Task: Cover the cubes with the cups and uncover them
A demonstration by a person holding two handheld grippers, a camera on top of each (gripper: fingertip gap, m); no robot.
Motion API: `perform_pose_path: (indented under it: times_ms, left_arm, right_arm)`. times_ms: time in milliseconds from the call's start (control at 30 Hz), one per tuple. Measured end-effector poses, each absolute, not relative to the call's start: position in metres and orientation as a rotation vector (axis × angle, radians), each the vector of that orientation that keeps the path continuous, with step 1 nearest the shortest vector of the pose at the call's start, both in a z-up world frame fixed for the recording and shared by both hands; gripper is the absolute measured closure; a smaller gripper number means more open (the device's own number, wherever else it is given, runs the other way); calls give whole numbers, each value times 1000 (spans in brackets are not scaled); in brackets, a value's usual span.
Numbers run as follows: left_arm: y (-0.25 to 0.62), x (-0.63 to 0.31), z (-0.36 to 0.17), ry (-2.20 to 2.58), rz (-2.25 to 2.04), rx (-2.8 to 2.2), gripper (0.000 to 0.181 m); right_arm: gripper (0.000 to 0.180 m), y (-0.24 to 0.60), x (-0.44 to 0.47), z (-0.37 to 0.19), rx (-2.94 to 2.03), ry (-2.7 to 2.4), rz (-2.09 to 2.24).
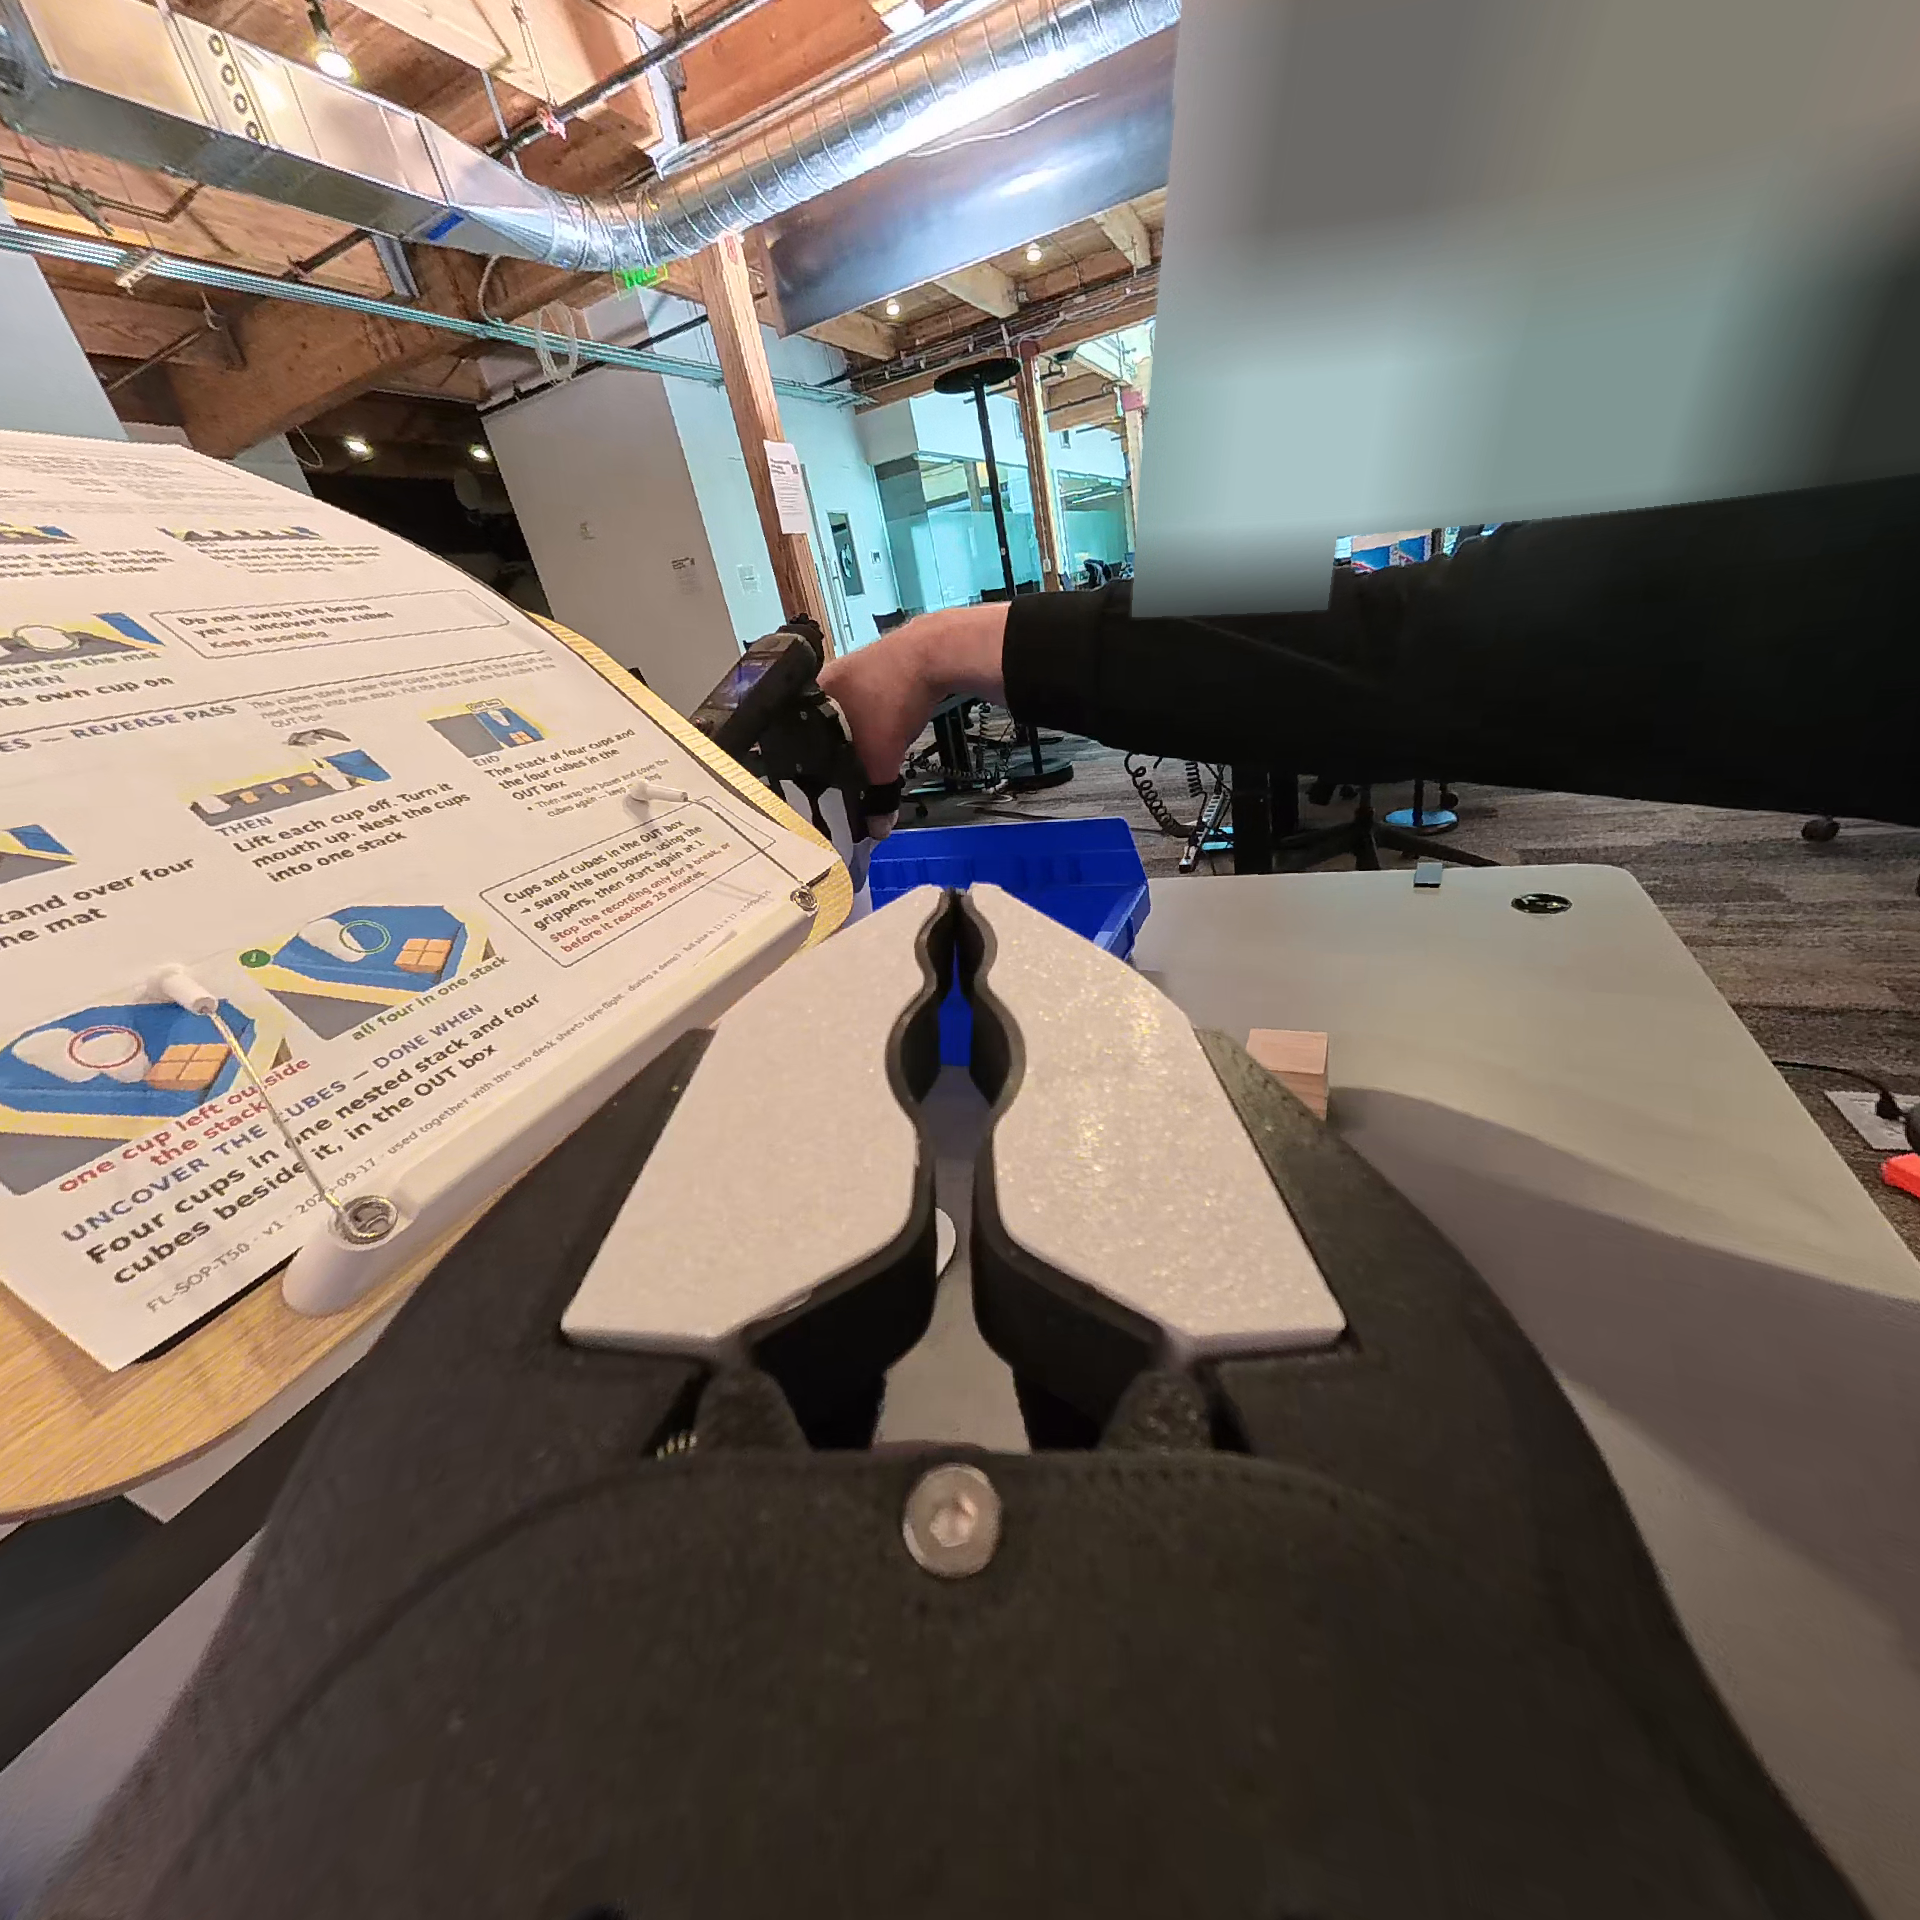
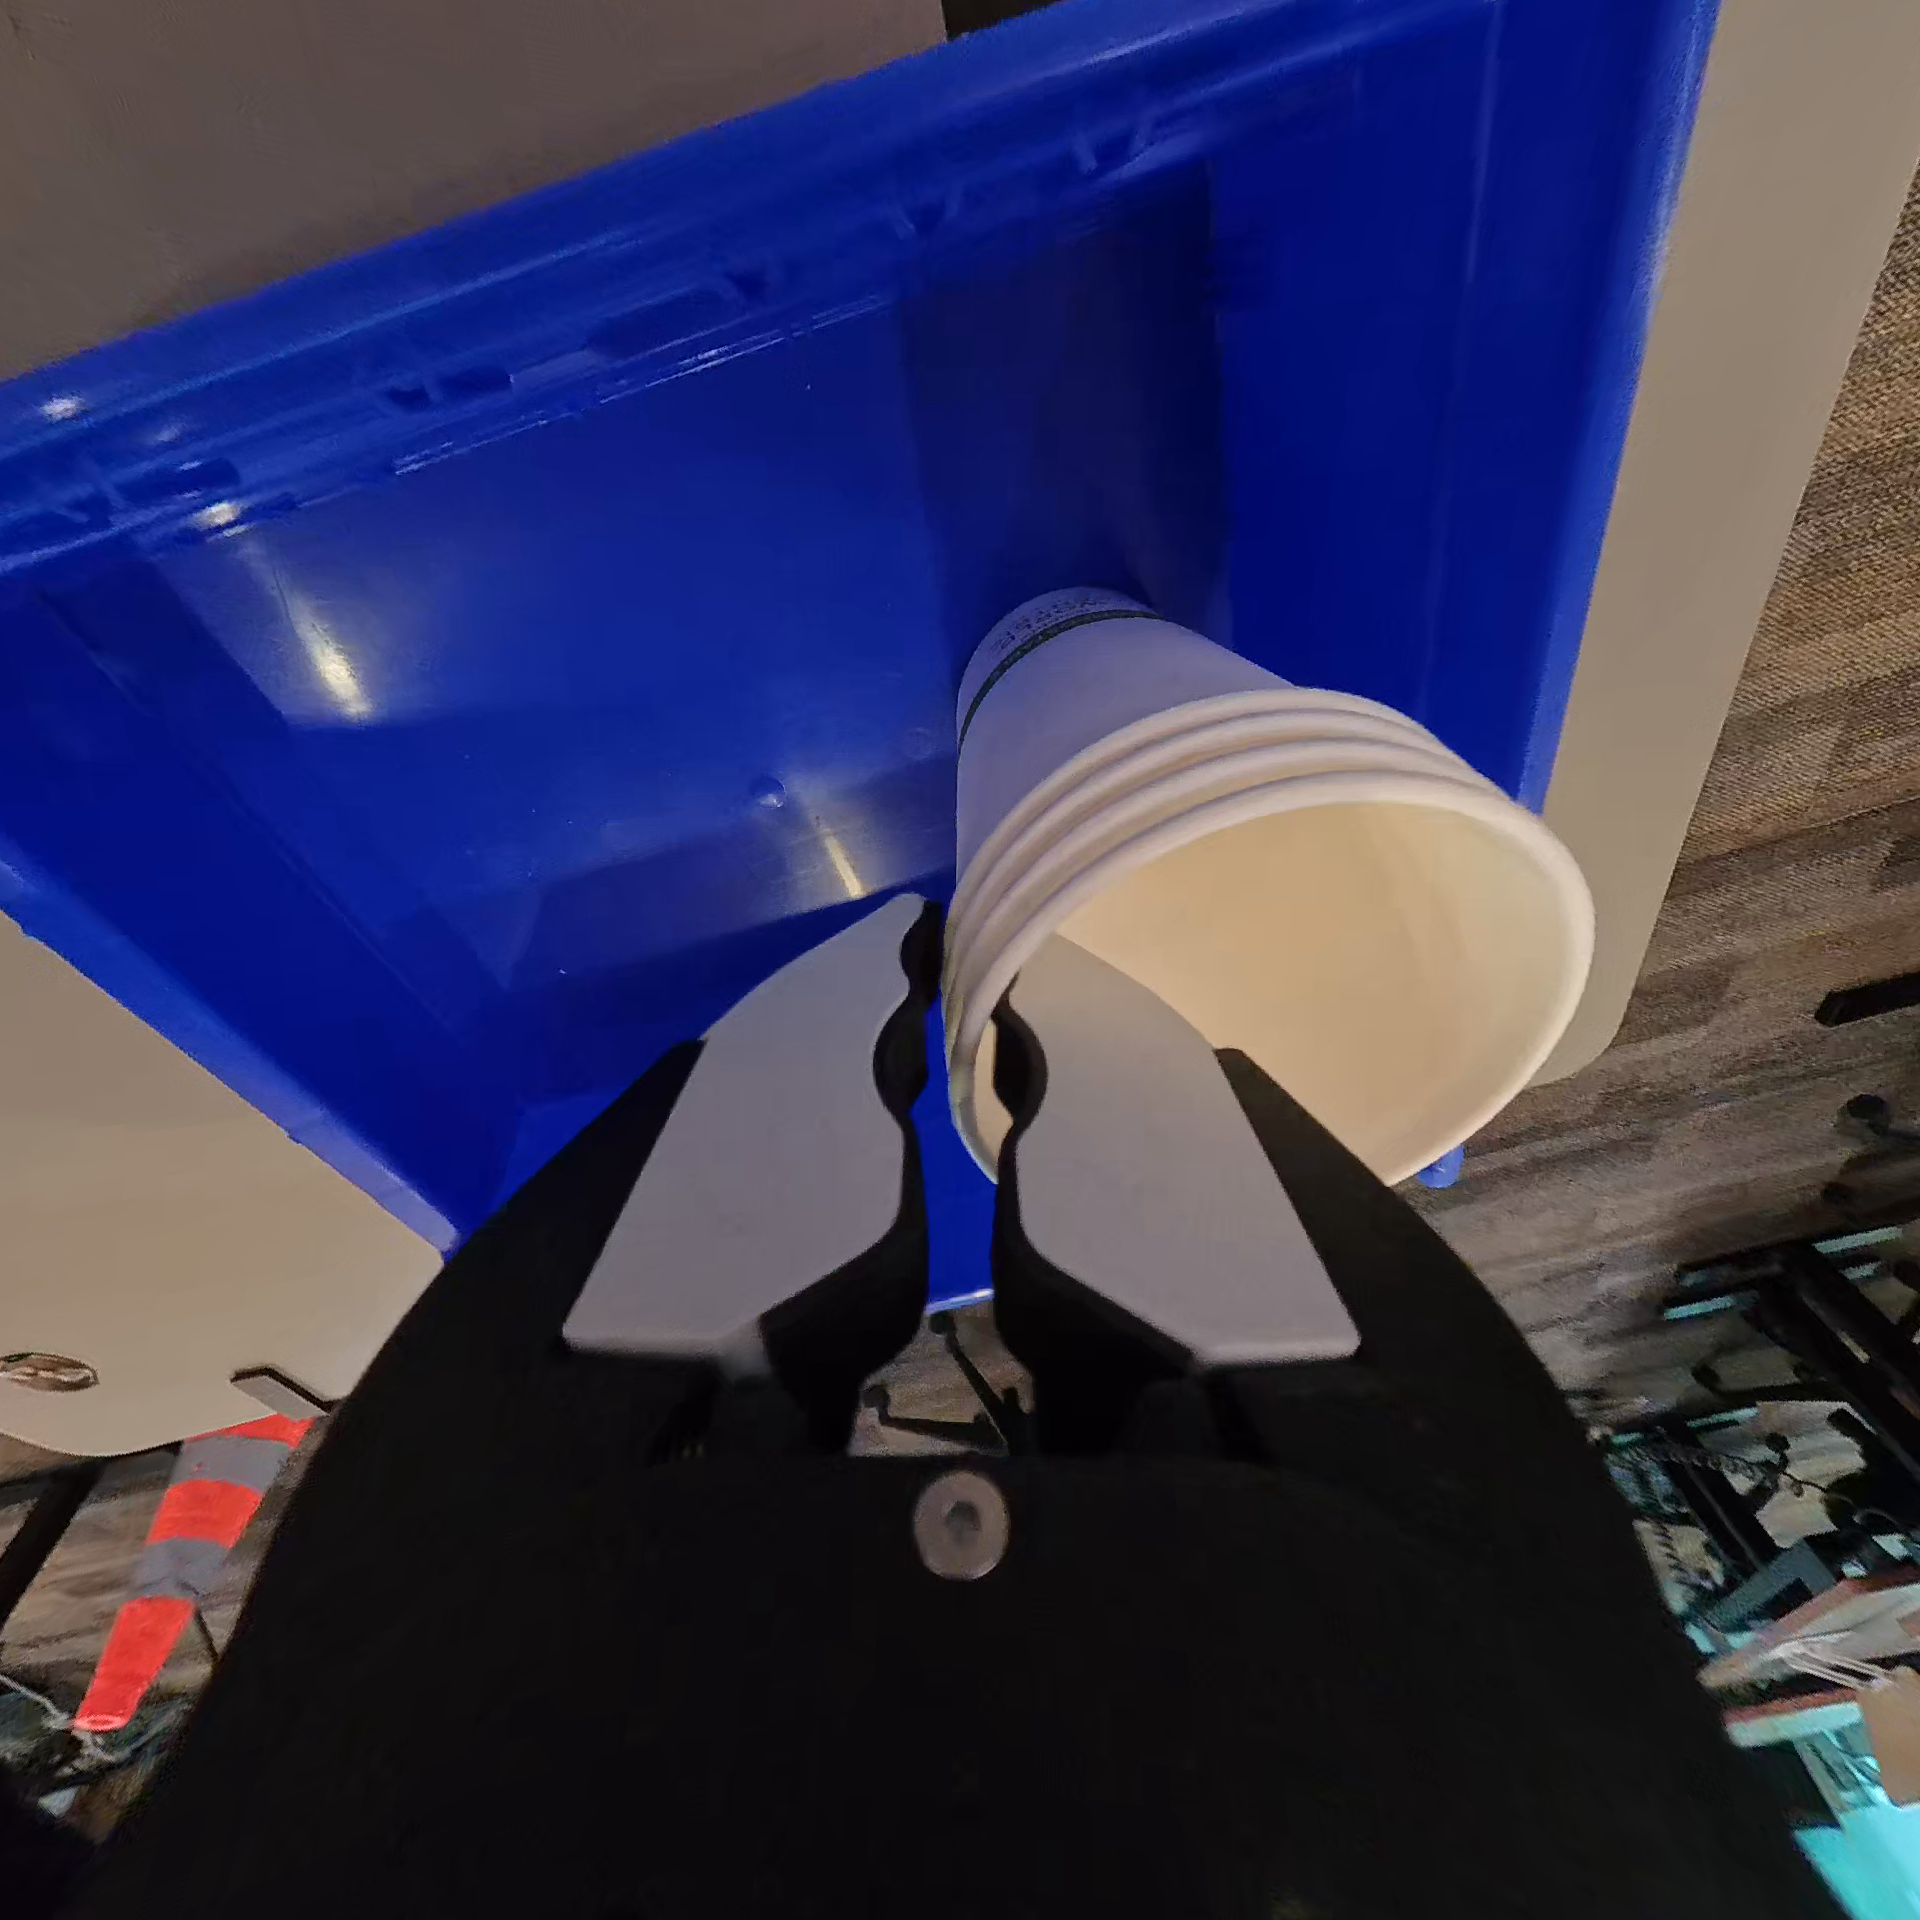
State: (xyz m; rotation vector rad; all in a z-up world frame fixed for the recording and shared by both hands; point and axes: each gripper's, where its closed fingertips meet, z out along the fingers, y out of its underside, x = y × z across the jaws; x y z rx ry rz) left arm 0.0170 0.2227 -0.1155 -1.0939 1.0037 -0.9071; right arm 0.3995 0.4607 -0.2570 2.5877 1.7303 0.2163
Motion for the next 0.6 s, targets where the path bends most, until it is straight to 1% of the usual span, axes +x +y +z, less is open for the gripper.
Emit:
perform_pose_path:
  times_ms: [33, 67, 100, 133, 267, 300, 400, 433, 533, 600]
  left_arm:
    - [223, 17, -116, 1005, -910, -1095, 181]
    - [223, 18, -117, 1008, -909, -1097, 181]
    - [223, 18, -117, 1010, -904, -1099, 181]
    - [223, 17, -117, 1011, -901, -1099, 181]
    - [222, 15, -114, 1006, -895, -1090, 181]
    - [222, 14, -114, 1004, -896, -1088, 181]
    - [220, 13, -111, 1001, -895, -1079, 181]
    - [219, 12, -110, 1001, -893, -1076, 181]
    - [217, 13, -108, 1005, -895, -1067, 181]
    - [215, 14, -107, 1009, -895, -1062, 181]
  right_arm:
    - [153, 460, 399, -257, 2605, 1716, 213]
    - [136, 460, 400, -256, 2618, 1698, 231]
    - [122, 459, 401, -254, 2626, 1690, 252]
    - [117, 458, 400, -250, 2636, 1700, 269]
    - [106, 449, 397, -211, 2735, 1779, 368]
    - [106, 442, 392, -197, 2767, 1821, 368]
    - [119, 393, 362, -164, 2798, 1998, 220]
    - [120, 373, 353, -158, 2778, 2054, 201]
    - [121, 307, 322, -158, 2689, 2209, 77]
    - [119, 264, 303, -174, 2596, 2290, 28]
